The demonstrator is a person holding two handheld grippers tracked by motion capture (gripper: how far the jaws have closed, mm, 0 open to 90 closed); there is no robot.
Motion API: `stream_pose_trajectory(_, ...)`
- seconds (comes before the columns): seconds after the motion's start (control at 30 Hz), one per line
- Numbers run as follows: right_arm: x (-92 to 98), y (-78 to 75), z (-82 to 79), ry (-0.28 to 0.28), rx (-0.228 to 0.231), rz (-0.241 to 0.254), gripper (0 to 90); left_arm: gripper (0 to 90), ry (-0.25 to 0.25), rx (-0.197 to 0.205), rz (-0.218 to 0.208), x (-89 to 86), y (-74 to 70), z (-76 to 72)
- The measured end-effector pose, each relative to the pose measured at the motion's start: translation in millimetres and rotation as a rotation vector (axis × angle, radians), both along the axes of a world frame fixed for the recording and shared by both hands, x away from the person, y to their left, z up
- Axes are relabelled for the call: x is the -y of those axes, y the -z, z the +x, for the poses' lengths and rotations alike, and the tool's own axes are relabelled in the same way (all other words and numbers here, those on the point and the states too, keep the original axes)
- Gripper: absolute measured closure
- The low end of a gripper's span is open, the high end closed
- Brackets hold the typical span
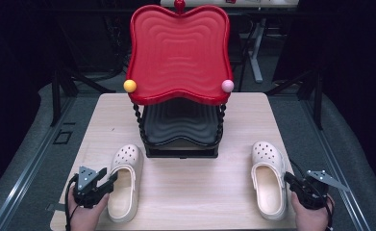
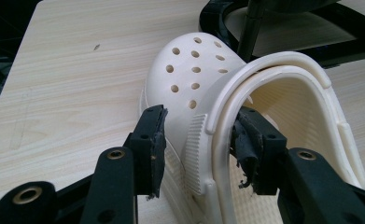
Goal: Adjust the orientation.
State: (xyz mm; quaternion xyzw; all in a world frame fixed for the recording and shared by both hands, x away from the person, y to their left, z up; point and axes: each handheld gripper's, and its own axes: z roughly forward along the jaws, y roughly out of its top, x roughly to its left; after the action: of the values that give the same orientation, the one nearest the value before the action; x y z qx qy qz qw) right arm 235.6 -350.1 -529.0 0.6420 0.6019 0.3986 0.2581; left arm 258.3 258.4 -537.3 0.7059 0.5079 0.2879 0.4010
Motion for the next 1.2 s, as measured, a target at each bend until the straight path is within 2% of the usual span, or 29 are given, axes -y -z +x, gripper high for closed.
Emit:
stream_pose_trajectory(0.1, 3.7, 5.1, 2.5, 0.016, -0.02, 0.006, 90.0, 54.9, 0.003, 0.002, 0.0, -0.1, 0.3, 0.3)
stream_pose_trajectory(0.13, 6.3, 9.2, 4.5, 0.023, -0.032, 0.027, 90.0, 54.9, 0.003, 0.003, 0.0, 0.0, 0.3, 0.4)
stream_pose_trajectory(0.17, 6.3, 9.2, 4.5, 0.023, -0.032, 0.027, 90.0, 54.8, 0.003, 0.003, 0.0, 0.0, 0.3, 0.4)
stream_pose_trajectory(0.23, 8.3, 15.5, 7.4, 0.022, -0.072, 0.05, 90.0, 54.9, 0.004, 0.001, 0.003, 0.0, 0.1, 0.5)
stream_pose_trajectory(0.3, 9.4, 16.8, 8.5, 0.012, -0.084, 0.068, 90.0, 54.8, 0.005, 0.002, 0.003, 0.0, 0.1, 0.6)
stream_pose_trajectory(0.43, 8.5, 17.7, 8.6, 0.011, -0.092, 0.071, 90.0, 54.8, 0.005, 0.002, 0.003, 0.0, 0.1, 0.6)
stream_pose_trajectory(0.47, 7.2, 20.1, 9.3, 0.002, -0.114, 0.079, 90.0, 54.8, 0.007, 0.002, 0.005, -0.1, 0.1, 0.7)
stream_pose_trajectory(0.57, 5.1, 22.3, 10.3, -0.01, -0.134, 0.075, 90.0, 54.8, 0.007, 0.002, 0.008, -0.2, -0.2, 0.7)
stream_pose_trajectory(0.6, 4.0, 22.9, 10.9, -0.021, -0.131, 0.09, 90.0, 54.8, 0.007, 0.002, 0.008, -0.1, -0.2, 0.6)
stream_pose_trajectory(0.63, 1.0, 21.7, 11.2, -0.02, -0.132, 0.058, 90.0, 54.8, 0.006, 0.002, 0.012, 0.0, -0.3, 0.5)
stream_pose_trajectory(0.67, 1.0, 21.7, 11.2, -0.02, -0.132, 0.058, 90.0, 54.8, 0.006, 0.002, 0.012, 0.0, -0.3, 0.5)
stream_pose_trajectory(0.77, -1.3, 16.9, 8.7, 0.001, -0.088, -0.005, 85.5, 54.8, 0.005, 0.002, 0.013, 0.0, -0.5, 0.2)
stream_pose_trajectory(0.87, -1.6, 8.4, 4.2, 0.017, -0.023, -0.022, 81.4, 54.6, 0.004, 0.006, 0.009, 0.1, -0.2, 0.0)
stream_pose_trajectory(0.93, -1.7, 4.6, 1.9, 0.017, -0.01, -0.035, 80.9, 54.6, 0.004, 0.006, 0.008, 0.1, -0.2, -0.1)
stream_pose_trajectory(0.97, -4.3, -3.7, -3.1, 0.015, 0.04, -0.036, 80.1, 54.5, 0.005, 0.006, 0.007, 0.0, 0.0, -0.1)
stream_pose_trajectory(1.03, -5.1, -6.9, -5.3, 0.009, 0.05, -0.042, 80.1, 54.5, 0.005, 0.007, 0.007, 0.0, 0.0, -0.1)
stream_pose_trajectory(1.07, -9.3, -14.2, -9.7, -0.008, 0.087, -0.046, 81.8, 54.5, 0.005, 0.006, 0.006, 0.0, 0.0, -0.1)
stream_pose_trajectory(1.2, -18.1, -18.5, -11.9, -0.043, 0.1, -0.058, 86.2, 54.5, 0.005, 0.007, 0.008, 0.4, -0.1, -0.3)
